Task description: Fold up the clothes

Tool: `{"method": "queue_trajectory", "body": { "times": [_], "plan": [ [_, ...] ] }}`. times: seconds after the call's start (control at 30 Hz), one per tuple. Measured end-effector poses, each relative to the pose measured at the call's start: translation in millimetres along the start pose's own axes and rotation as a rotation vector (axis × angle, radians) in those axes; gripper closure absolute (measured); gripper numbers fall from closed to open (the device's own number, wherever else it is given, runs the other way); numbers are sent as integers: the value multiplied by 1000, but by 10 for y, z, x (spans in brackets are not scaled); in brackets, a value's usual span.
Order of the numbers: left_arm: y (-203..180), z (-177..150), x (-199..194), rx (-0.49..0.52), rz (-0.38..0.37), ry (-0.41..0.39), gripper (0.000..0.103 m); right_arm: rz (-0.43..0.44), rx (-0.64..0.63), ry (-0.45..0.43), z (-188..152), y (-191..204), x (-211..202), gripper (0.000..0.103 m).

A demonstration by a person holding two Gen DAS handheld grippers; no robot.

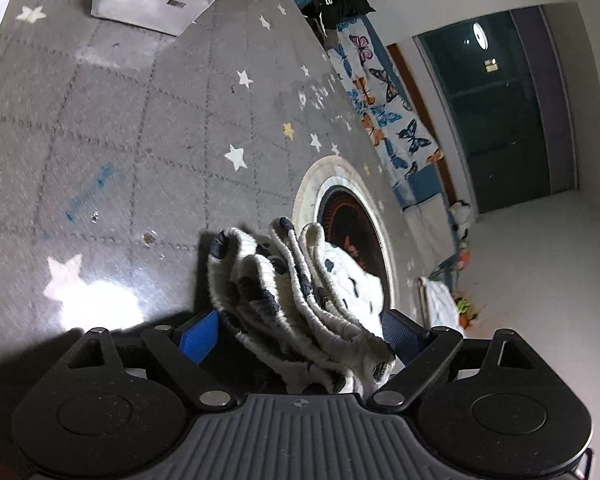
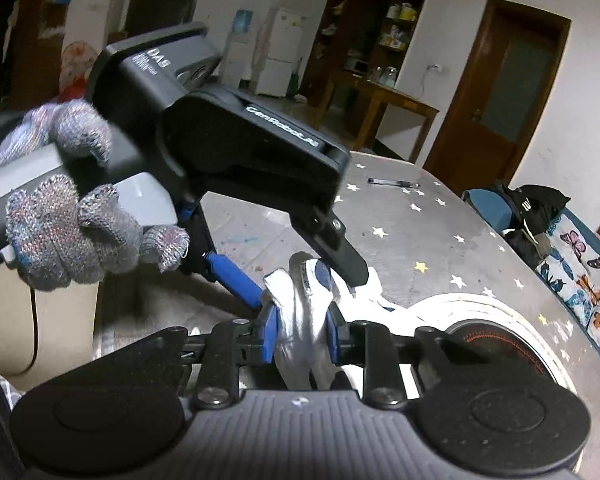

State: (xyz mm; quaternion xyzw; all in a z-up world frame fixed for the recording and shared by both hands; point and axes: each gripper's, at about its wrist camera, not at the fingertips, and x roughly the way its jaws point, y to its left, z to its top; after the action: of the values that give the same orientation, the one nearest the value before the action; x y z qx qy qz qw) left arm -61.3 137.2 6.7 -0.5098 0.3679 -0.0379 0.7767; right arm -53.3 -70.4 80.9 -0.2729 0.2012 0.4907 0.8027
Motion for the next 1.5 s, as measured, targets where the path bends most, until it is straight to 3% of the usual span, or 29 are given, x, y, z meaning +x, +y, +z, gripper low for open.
{"method": "queue_trajectory", "body": {
  "times": [0.33,0.53,0.93,1.03,1.1,1.17,1.27,1.5],
  "plan": [
    [18,-17,157,-58,-59,27,13,9,48,-31,-91,-4,-77,81],
    [94,-23,236,-101,-96,33,25,33,53,-39,-123,22,-85,81],
    [118,3,270,-64,-115,52,21,30,-120,-54,-193,441,-241,81],
    [147,-13,298,-60,-105,61,40,38,-100,-62,-201,455,-271,81],
    [197,-22,329,-71,-97,71,61,46,-84,-58,-208,452,-272,81],
    [243,-30,355,-80,-89,80,67,58,-66,-49,-221,438,-265,79],
    [270,-26,352,-74,-89,83,69,86,-22,-43,-249,380,-280,72],
    [306,-6,298,-60,-94,68,69,112,164,-55,-324,-36,-475,70]
  ]
}}
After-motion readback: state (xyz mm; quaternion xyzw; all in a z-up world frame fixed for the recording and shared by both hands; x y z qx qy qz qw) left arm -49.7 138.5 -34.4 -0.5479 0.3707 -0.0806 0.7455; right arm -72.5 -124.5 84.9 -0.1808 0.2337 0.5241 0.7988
